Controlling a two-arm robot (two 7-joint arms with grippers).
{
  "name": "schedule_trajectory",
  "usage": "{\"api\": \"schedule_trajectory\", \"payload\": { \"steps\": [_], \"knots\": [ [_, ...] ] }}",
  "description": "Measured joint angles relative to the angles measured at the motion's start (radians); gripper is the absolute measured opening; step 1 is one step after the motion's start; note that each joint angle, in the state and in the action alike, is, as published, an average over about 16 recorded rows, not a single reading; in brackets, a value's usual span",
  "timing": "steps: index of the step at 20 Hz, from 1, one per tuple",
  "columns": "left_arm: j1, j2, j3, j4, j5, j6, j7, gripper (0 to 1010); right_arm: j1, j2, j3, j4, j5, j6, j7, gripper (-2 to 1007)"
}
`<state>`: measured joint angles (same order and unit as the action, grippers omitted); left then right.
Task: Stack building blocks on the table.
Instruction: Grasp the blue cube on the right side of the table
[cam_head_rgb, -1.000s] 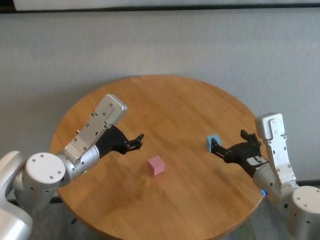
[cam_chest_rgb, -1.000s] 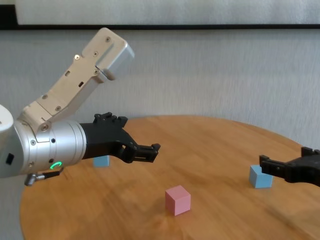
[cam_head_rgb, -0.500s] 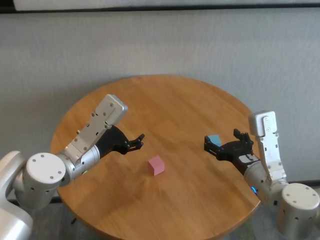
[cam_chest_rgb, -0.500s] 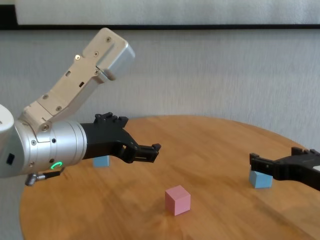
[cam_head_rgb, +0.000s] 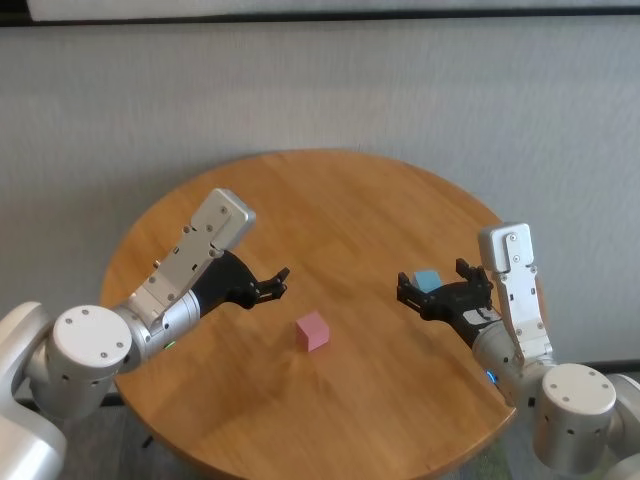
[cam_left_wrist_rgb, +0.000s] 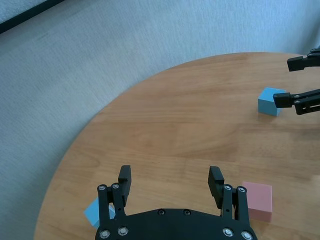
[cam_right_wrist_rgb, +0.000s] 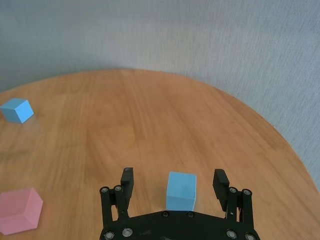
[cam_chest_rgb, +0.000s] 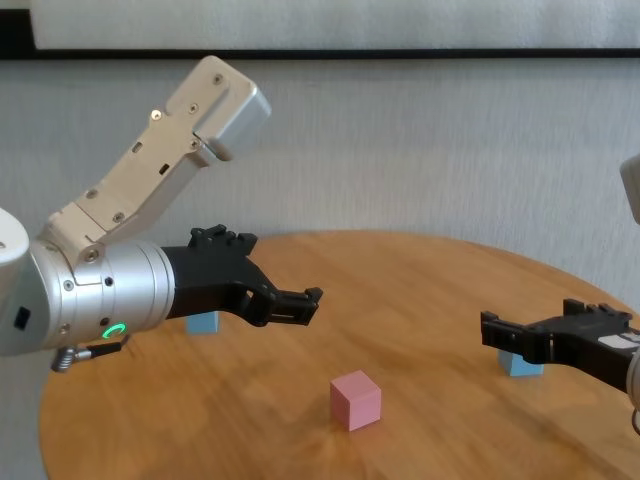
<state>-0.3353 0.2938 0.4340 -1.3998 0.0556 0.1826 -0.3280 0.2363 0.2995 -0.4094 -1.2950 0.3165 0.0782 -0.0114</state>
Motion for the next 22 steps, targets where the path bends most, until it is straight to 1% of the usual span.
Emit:
{"api": "schedule_trajectory", "payload": {
  "steps": [10, 22],
  "knots": [
    [0.000, 0.000, 0.000, 0.000, 0.000, 0.000, 0.000, 1000, 0.022, -0.040, 0.008, 0.053, -0.027, -0.008, -0.005, 1005],
    [0.000, 0.000, 0.001, 0.001, 0.000, 0.000, 0.000, 1000, 0.040, -0.071, 0.019, 0.110, -0.064, -0.011, -0.005, 1005]
  ]
}}
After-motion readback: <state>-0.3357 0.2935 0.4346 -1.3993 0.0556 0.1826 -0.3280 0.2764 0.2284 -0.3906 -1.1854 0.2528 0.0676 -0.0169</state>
